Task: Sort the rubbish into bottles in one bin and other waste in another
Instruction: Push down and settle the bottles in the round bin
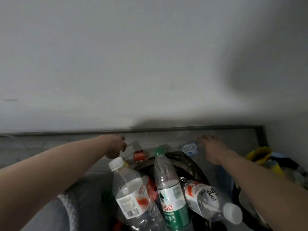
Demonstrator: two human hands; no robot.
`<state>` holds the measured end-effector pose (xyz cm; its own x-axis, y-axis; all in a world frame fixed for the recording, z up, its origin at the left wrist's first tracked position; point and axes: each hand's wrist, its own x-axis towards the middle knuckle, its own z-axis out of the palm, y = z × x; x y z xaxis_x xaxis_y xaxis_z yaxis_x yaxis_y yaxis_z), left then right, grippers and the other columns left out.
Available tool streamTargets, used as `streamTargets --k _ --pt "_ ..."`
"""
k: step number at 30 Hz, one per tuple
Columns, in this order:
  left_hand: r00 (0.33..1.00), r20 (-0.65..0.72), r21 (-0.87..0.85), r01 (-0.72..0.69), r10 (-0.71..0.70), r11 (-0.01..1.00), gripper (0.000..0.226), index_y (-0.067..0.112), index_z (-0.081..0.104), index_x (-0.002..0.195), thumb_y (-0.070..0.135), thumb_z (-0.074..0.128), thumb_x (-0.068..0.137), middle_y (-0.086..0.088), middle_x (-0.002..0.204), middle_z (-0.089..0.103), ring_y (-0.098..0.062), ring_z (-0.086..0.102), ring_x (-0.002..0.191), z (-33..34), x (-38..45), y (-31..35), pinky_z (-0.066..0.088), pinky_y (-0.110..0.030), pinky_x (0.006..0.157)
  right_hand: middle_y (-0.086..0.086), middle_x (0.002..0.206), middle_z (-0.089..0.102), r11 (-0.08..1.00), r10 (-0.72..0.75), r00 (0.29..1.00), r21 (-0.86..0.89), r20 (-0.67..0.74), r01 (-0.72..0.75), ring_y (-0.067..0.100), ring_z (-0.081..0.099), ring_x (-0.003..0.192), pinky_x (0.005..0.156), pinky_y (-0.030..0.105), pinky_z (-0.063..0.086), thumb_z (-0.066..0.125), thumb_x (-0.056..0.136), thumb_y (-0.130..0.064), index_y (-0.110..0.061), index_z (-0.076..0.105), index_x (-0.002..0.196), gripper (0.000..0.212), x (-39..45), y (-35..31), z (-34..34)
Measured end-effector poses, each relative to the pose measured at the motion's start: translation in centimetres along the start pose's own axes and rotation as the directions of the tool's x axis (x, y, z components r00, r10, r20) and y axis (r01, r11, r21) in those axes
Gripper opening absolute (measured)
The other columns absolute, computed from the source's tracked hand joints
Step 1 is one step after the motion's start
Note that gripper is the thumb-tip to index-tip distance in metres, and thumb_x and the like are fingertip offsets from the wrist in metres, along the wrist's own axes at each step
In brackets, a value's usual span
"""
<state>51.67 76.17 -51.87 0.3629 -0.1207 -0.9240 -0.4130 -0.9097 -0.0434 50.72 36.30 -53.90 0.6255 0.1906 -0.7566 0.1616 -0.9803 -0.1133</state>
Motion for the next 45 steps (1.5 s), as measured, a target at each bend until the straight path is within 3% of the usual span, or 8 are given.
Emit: streamTargets --k 5,12,18,24,29,36,43,45 --pt "0.994 0.087 0.095 -0.069 0.061 0.993 0.05 0.041 0.051 0.142 0.024 0.058 0.095 -0.004 0.168 0.006 -0.032 0.031 0.146 1.8 3.9 1.9 0.037 -0.044 0.115 0.007 0.164 0.021 0.998 -0.037 0.999 -0.047 -0.011 0.037 0.032 0.031 0.145 0.119 0.039 0.026 0.063 0.091 -0.016 -0.024 0.03 0.155 0.073 3.0 1.2 1.8" --pt "0.98 0.181 0.141 -0.114 0.088 0.983 0.058 0.039 0.053 0.14 0.017 0.056 0.087 -0.007 0.168 -0.016 -0.039 0.028 0.145 5.5 8.3 3.0 0.038 -0.046 0.114 0.004 0.141 0.047 0.994 0.052 0.999 -0.099 -0.005 -0.052 0.032 0.038 0.133 0.104 0.04 0.04 0.058 0.095 -0.037 -0.027 0.052 0.138 0.045 6.3 1.9 4.6" --pt "0.984 0.136 0.133 -0.134 0.116 0.982 0.064 0.043 0.041 0.148 0.019 0.054 0.09 -0.007 0.161 0.013 -0.034 0.046 0.133 5.0 7.5 2.6 0.041 -0.04 0.112 0.005 0.139 0.051 0.984 0.151 0.988 -0.099 0.006 -0.15 0.03 0.038 0.133 0.103 0.041 0.038 0.063 0.09 -0.041 -0.021 0.048 0.14 0.056 6.3 2.2 5.6" --pt "0.98 -0.126 0.025 -0.154 0.156 0.988 0.046 0.037 0.055 0.141 0.018 0.055 0.099 -0.004 0.145 0.044 -0.021 0.053 0.127 -2.1 -0.1 1.2 0.04 -0.028 0.107 0.007 0.125 0.054 0.973 0.183 0.98 0.155 -0.077 -0.169 0.029 0.056 0.116 0.095 0.038 0.051 0.071 0.068 -0.05 -0.021 0.056 0.129 0.069 0.0 1.0 1.9" --pt "0.941 -0.334 -0.224 -0.016 -0.061 0.974 0.041 0.04 0.07 0.123 0.015 0.055 0.094 -0.001 0.125 0.068 -0.023 0.065 0.109 -7.6 -10.7 0.1 0.05 -0.027 0.089 0.007 0.12 0.061 0.904 0.236 0.959 0.397 -0.155 -0.158 0.027 0.06 0.109 0.088 0.034 0.052 0.08 0.06 -0.06 -0.022 0.06 0.123 0.076 -9.0 0.8 -2.8" --pt "0.816 -0.437 -0.668 -0.013 -0.379 0.744 0.041 0.048 0.072 0.094 0.013 0.051 0.09 -0.002 0.086 0.071 -0.015 0.061 0.063 -5.4 -27.4 3.4 0.048 -0.028 0.066 -0.004 0.099 0.066 0.502 0.579 0.788 0.853 -0.211 -0.141 0.018 0.064 0.088 0.071 0.029 0.045 0.083 0.065 -0.055 -0.022 0.063 0.109 0.058 -26.4 0.5 -4.9" --pt "0.695 -0.529 -0.828 -0.296 -0.486 0.477 0.008 0.032 0.056 0.105 0.033 0.049 0.102 0.006 0.082 0.068 -0.02 0.07 0.079 3.6 -41.4 12.7 0.055 -0.042 0.071 -0.016 0.099 0.067 0.387 0.427 0.888 0.922 -0.174 -0.005 -0.002 0.066 0.078 0.064 0.021 0.048 0.086 0.071 -0.048 -0.034 0.056 0.114 0.054 -40.2 -4.1 -4.9" --pt "0.719 -0.504 -0.863 -0.387 -0.48 0.325 0.026 0.025 0.053 0.109 0.047 0.042 0.1 0.001 0.083 0.065 -0.021 0.067 0.076 5.1 -44.0 15.6 0.055 -0.046 0.071 -0.017 0.101 0.069 0.415 0.356 0.924 0.91 -0.139 -0.023 -0.009 0.065 0.078 0.063 0.012 0.047 0.086 0.072 -0.047 -0.033 0.057 0.115 0.054 -41.2 -4.4 -4.2"
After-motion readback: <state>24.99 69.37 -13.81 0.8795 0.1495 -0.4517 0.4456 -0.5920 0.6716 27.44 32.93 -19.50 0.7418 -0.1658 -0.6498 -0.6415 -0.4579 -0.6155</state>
